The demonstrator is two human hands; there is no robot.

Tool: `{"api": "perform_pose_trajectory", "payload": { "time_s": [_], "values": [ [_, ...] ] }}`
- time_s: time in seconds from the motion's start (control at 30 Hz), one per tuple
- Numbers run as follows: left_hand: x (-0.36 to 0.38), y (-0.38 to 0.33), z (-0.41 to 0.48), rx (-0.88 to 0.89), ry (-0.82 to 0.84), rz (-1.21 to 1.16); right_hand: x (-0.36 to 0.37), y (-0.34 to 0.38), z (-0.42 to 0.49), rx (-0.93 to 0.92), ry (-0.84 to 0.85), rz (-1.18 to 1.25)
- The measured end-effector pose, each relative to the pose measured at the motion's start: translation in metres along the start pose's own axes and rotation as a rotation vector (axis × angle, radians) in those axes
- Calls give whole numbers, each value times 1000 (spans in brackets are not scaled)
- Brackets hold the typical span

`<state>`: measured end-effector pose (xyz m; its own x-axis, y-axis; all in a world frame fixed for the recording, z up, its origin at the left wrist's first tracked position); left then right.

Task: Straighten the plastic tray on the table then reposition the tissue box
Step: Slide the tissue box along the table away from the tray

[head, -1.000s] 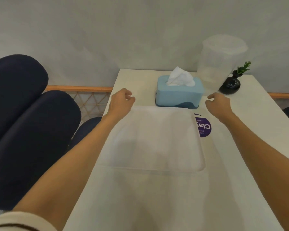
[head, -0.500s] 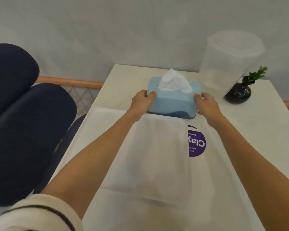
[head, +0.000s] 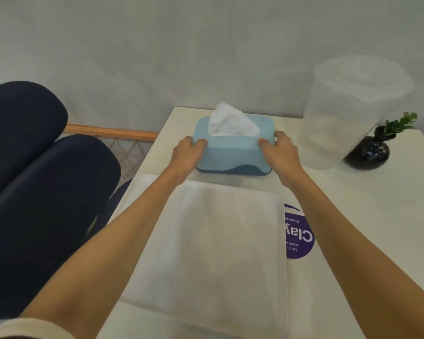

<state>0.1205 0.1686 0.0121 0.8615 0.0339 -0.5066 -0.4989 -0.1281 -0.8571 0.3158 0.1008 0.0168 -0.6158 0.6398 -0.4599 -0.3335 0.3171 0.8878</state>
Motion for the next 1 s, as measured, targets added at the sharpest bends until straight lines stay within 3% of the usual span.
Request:
{"api": "perform_pose_trajectory", "payload": {
  "time_s": [0.6, 0.83, 1.0],
  "values": [
    [-45, 36, 112, 97, 20, 18, 111, 30, 11, 33, 13, 5],
    [-52, 35, 141, 95, 195, -13, 122, 48, 36, 126, 50, 74],
    [-50, 34, 148, 122, 194, 12, 126, 52, 43, 182, 83, 109]
  ]
}}
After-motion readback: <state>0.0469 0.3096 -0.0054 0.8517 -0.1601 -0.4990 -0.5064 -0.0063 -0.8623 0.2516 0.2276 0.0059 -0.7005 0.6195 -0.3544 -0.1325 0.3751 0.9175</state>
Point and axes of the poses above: each hand's wrist, its own z-axis towards the middle knuckle, its own x-axis out of the palm, y = z × x, the point moved 1 cm from there along z, towards the middle knuckle, and after that the axes turned 13 degrees about -y, right-handed, at the moved point
